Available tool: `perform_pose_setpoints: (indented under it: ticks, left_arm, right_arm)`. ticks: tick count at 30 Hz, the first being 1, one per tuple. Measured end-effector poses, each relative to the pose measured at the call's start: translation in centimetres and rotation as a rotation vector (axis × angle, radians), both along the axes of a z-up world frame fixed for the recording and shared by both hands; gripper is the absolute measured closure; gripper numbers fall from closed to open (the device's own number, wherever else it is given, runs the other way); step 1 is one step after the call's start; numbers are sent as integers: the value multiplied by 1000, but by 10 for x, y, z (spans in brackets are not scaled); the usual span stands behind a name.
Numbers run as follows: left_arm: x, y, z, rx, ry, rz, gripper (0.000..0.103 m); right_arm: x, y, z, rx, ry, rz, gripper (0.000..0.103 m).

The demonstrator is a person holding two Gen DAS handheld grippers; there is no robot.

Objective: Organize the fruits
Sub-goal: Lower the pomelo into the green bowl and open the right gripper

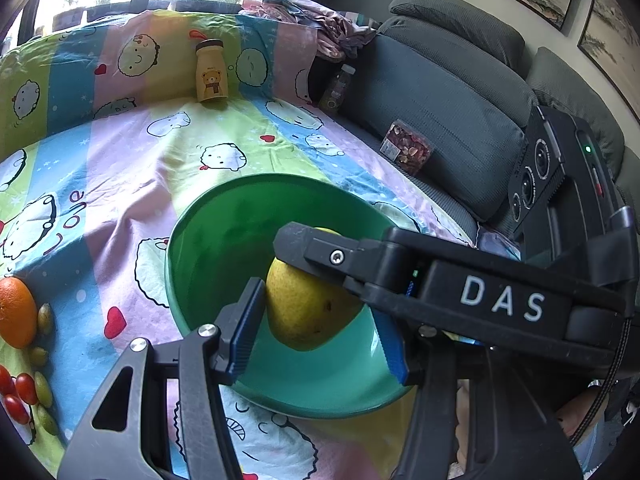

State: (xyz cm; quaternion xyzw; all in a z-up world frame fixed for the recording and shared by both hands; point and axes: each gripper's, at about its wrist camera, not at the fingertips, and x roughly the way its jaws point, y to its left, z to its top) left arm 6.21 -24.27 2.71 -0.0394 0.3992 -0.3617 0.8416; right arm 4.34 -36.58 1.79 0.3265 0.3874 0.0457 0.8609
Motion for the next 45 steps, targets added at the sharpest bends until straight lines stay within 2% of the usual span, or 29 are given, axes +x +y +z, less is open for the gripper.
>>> perform_pose_setpoints:
  ticks: [45]
  left_arm:
    - [6,-10,-14,0,68,-8,49]
  right_arm:
    - [4,-8,-14,-4,65,-20,44]
